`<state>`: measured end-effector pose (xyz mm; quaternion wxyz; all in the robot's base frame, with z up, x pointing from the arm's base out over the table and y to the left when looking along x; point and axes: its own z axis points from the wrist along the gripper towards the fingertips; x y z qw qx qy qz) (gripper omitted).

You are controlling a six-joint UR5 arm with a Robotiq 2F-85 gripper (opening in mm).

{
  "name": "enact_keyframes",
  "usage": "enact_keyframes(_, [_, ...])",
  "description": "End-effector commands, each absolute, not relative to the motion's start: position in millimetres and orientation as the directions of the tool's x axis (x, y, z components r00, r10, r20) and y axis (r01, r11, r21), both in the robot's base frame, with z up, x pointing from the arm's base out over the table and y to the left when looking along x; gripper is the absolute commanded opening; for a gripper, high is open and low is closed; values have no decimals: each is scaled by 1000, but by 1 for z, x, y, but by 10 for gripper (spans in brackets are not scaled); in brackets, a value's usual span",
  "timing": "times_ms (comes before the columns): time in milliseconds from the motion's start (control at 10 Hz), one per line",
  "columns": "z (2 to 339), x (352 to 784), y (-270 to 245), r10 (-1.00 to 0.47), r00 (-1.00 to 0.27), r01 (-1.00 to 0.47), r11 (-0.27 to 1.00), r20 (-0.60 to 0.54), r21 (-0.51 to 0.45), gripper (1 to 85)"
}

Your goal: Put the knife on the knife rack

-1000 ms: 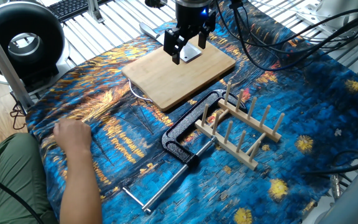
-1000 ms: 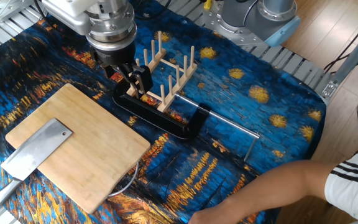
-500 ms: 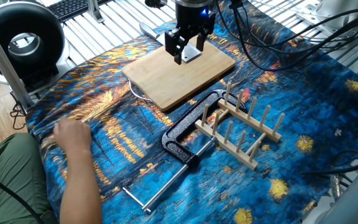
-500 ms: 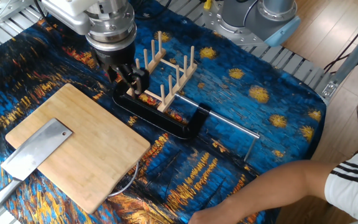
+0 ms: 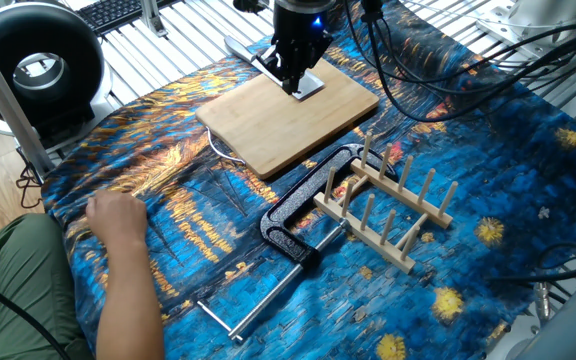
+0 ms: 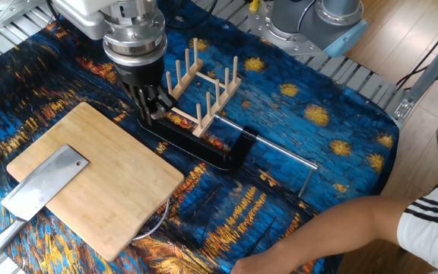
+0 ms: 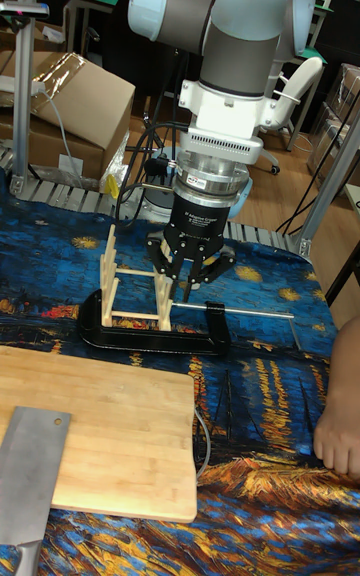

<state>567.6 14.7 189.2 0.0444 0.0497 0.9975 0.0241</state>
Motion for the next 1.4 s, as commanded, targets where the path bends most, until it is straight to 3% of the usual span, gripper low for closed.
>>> enact_keyframes(0, [190,565,12,98,-992,95,994,-82,47,10])
enact_keyframes(1300, [187,570,16,103,-989,96,993,-104,73,10])
